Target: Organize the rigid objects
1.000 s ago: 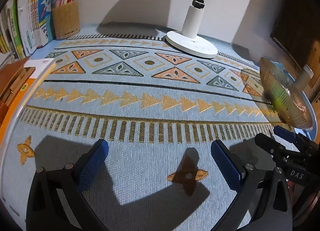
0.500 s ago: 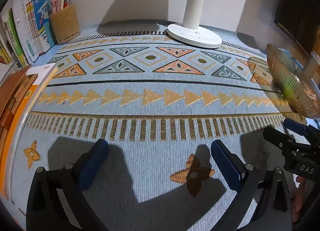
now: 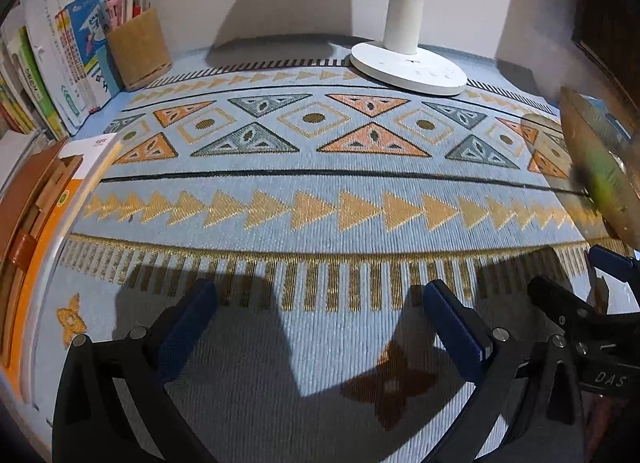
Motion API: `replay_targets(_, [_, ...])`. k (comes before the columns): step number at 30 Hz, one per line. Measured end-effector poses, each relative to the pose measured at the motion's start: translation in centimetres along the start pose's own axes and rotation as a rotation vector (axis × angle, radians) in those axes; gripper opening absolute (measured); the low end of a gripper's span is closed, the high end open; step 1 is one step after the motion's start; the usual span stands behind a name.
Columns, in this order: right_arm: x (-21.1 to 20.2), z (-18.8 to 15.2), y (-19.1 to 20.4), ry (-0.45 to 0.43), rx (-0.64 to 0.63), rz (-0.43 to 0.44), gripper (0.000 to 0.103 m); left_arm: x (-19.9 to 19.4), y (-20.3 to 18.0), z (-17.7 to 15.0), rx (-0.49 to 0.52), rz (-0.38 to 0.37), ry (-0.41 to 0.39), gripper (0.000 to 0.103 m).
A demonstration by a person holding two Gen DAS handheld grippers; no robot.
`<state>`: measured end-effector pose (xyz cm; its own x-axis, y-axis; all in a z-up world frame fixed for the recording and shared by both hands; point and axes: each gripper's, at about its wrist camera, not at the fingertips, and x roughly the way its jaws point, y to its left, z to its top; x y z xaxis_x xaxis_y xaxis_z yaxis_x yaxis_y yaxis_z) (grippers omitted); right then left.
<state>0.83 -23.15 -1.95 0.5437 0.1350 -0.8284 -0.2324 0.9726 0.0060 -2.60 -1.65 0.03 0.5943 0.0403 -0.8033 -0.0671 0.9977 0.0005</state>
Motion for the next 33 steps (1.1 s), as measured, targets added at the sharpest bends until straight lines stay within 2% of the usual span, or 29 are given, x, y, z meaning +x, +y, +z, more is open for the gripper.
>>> replay_targets(11, [0.58,0.96,0.02,-0.014,0.03,-0.028,0.103,0.35,-0.14,0.39,0.006,0.004,0.0,0.103])
replay_targets(14, [0.42,0.53,0.01,-0.053,0.028,-0.024,0.103,0.22,-0.06,0.21,-0.01,0.01,-0.007,0.103])
replay_targets(33, [0.43,0.59,-0.14,-0.05,0.022,-0.02,0.103,0.33,0.14,0.36,-0.015,-0.006,-0.006,0.103])
